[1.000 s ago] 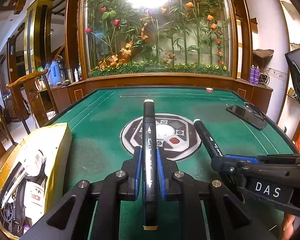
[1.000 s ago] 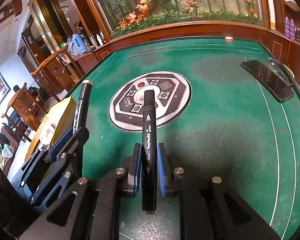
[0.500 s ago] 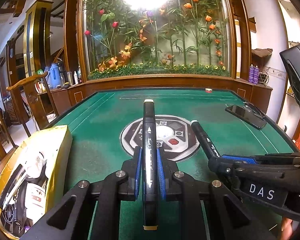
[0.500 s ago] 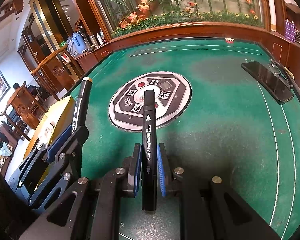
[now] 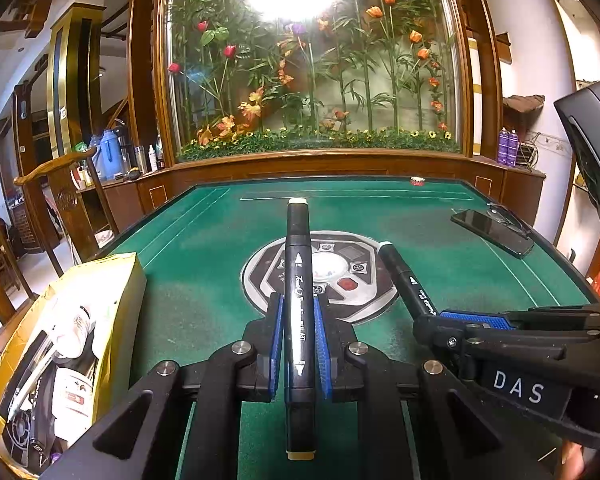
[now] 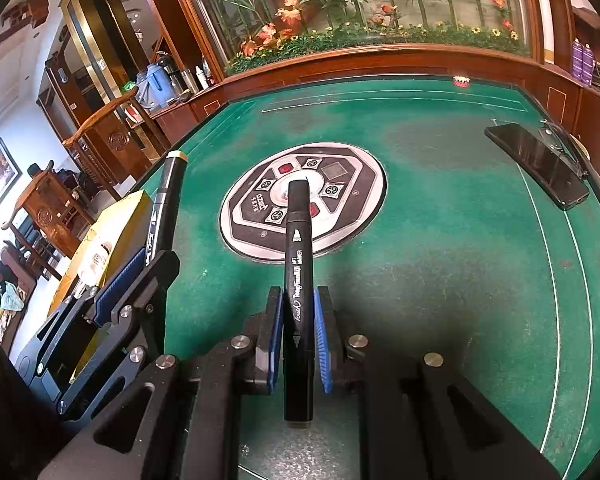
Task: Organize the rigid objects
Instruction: 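Lift both black markers upright above the table with both tools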
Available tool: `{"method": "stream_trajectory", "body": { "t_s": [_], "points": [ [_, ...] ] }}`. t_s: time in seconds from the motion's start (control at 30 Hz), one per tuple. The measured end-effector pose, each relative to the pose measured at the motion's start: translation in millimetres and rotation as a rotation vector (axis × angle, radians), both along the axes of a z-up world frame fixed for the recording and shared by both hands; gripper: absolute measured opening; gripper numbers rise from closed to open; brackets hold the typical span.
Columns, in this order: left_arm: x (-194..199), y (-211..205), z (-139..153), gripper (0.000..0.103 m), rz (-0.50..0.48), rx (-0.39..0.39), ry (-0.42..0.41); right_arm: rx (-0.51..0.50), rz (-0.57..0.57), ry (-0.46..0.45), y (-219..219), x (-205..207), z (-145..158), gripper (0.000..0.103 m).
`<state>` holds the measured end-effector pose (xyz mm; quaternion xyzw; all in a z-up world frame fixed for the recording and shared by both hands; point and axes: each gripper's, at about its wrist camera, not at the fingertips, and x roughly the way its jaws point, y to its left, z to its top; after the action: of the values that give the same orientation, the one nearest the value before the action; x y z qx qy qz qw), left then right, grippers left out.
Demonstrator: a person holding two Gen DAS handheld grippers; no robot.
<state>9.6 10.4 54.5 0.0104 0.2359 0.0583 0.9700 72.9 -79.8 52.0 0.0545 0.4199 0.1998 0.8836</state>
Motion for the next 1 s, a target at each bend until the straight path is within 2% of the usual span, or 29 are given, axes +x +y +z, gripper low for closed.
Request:
{"method": "stream_trajectory", "body": {
  "t_s": [0.73,1.0],
  "points": [
    [1,5,-3,0.015,0.016,0.003,-0.003,-0.006,0.004,0.004,1,2,-3,0.014],
    [1,5,-3,0.015,0.012,0.002,-0.002,-0.016,0.001,0.043,0,10,-12,0.014]
  ]
}}
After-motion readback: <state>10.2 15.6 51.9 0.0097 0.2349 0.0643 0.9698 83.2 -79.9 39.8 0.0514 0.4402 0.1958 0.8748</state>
